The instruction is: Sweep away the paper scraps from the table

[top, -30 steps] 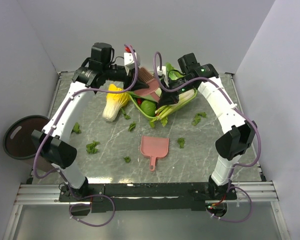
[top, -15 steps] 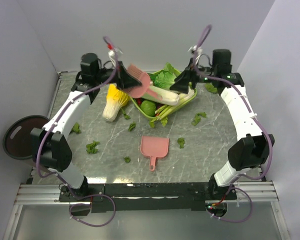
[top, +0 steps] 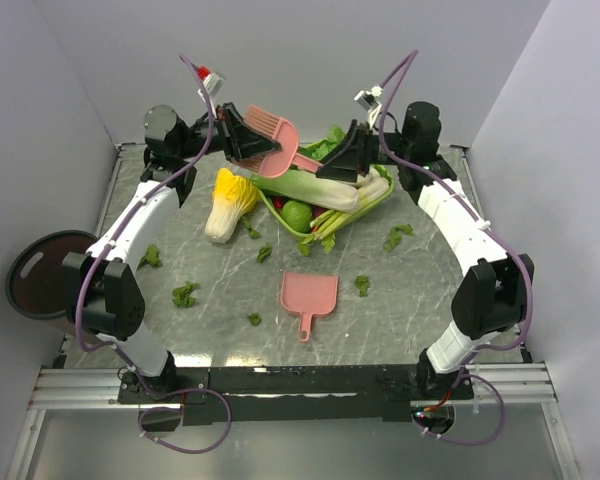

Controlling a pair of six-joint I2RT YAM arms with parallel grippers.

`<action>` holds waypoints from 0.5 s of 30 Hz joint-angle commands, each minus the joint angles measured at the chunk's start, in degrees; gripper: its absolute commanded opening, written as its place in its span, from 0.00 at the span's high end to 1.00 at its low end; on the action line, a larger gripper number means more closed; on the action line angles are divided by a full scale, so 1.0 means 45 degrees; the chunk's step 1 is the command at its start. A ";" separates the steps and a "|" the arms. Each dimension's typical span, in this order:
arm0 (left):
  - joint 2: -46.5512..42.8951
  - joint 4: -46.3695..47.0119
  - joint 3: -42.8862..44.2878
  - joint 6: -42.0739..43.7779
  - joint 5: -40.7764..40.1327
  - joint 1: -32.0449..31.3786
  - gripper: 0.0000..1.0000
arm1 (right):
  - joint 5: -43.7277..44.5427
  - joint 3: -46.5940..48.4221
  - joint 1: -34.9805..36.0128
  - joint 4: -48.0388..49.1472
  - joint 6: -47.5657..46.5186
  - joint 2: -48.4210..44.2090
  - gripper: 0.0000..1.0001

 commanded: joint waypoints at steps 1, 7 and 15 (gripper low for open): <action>-0.0507 0.1021 0.0283 -0.0517 0.0215 -0.0018 0.99 | -0.0694 0.0942 0.0636 0.1503 0.0885 0.0360 0.30; -0.0448 0.0886 0.0302 -0.0148 0.0429 -0.0018 0.89 | -0.1221 0.0904 0.0696 0.1134 0.0653 0.0498 0.92; -0.0663 -1.1665 0.4050 1.3261 -0.0013 0.0099 0.30 | 0.0357 0.4393 0.0422 -1.0185 -1.1153 0.0614 1.00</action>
